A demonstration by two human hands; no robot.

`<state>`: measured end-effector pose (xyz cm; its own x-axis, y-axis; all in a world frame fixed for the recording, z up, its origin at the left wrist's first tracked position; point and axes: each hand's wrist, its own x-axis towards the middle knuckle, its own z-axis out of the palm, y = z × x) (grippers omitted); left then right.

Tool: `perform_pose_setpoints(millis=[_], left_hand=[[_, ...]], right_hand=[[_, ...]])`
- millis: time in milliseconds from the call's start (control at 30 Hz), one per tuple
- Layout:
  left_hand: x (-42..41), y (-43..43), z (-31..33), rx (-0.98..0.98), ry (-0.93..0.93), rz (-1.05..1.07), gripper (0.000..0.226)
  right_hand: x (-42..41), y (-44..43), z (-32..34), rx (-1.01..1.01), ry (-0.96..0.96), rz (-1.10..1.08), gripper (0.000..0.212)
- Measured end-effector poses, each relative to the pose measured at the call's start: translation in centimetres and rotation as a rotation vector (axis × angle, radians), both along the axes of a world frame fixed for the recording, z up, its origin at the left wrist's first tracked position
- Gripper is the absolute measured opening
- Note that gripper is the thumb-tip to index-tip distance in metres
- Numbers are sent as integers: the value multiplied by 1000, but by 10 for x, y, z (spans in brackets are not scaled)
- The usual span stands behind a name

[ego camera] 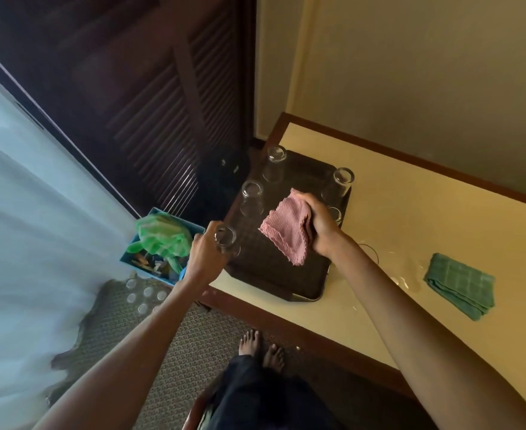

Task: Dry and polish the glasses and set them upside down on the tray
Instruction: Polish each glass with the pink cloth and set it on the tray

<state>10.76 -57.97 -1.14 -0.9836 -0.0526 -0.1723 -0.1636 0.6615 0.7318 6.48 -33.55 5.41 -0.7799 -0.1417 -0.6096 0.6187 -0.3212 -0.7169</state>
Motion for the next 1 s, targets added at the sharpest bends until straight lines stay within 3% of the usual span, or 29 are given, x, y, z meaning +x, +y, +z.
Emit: perform_pose_setpoints(millis=[233,400,600,800,900,1000], left_hand=[[-12,-4,-15,-150,-73,-123,69],[-27,6,31,-323,-241,-248,99],[-55,53,91,-171,10,-321,53],[-55,138,105,-7,-3,-564,27],[-47,171,88,-6,-78,-740,38],[-33,207,62,-40,-140,-894,77]], right_hand=[[-1,-2,4,-36,-28,-61,45],[2,15,12,-48,-20,-142,28],[16,67,41,-69,55,-285,33],[41,136,54,-96,98,-477,32],[57,162,49,-87,82,-559,36],[79,191,34,-99,64,-649,40]])
